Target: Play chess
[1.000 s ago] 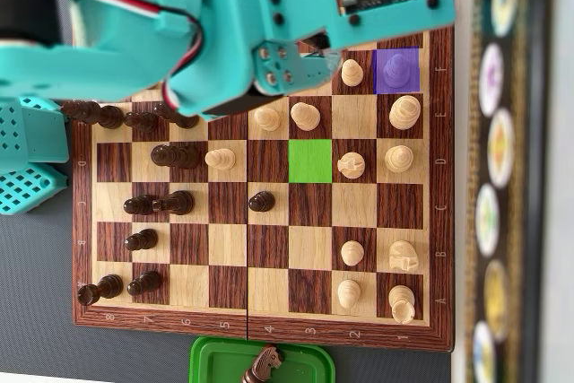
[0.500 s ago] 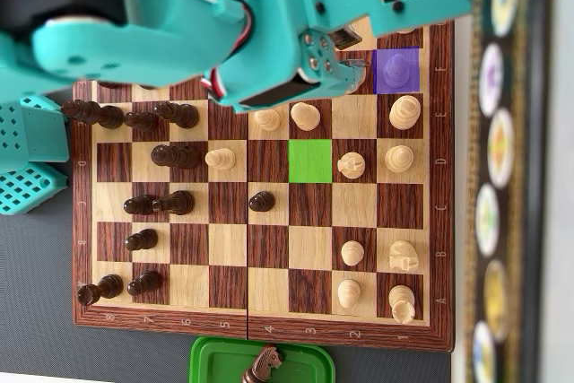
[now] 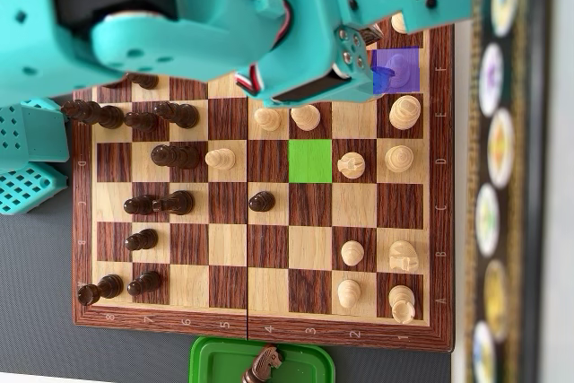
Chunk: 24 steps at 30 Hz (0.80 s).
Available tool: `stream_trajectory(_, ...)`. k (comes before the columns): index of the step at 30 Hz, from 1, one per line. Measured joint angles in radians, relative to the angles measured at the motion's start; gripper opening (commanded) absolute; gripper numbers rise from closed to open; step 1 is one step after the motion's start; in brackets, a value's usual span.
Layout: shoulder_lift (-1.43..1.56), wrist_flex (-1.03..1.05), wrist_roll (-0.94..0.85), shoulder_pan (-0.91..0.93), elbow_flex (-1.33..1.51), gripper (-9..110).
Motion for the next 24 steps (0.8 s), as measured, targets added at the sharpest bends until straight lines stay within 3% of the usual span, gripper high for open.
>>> stream_trajectory(24,-0.132,0.0,-0.025,0.0,-0.104,14)
